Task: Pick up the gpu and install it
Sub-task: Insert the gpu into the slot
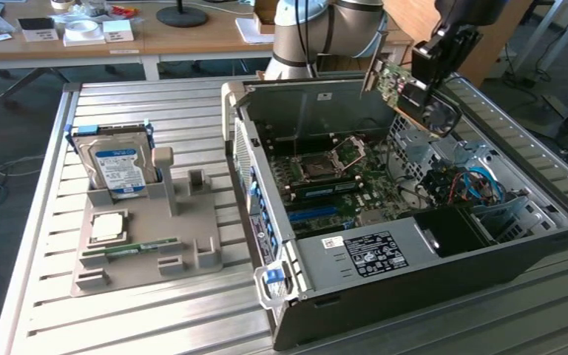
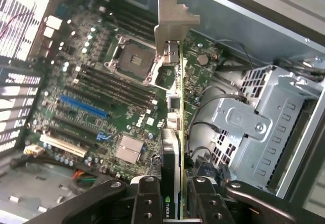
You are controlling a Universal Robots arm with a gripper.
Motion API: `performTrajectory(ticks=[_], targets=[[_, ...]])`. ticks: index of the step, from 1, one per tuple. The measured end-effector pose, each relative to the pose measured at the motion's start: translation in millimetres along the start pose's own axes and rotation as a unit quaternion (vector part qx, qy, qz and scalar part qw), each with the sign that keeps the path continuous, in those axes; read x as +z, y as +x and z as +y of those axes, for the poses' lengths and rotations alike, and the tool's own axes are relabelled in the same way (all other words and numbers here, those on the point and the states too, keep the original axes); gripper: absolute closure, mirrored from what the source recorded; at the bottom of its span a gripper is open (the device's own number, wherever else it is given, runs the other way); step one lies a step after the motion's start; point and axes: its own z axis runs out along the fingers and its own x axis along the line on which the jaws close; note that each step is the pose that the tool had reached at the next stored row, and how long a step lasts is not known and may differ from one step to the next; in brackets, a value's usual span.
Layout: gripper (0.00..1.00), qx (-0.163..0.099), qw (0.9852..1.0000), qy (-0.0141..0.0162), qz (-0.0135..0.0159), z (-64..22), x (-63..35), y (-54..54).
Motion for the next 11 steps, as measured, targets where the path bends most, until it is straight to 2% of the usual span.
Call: performTrajectory(ticks=[6,11], targets=[[0.73,-0.043,0.9991,0.0012,0.0021,0.0,0.1,0.0],[0.73,-0.081,0.9967,0.0014,0.0035,0.0,0.2,0.0]])
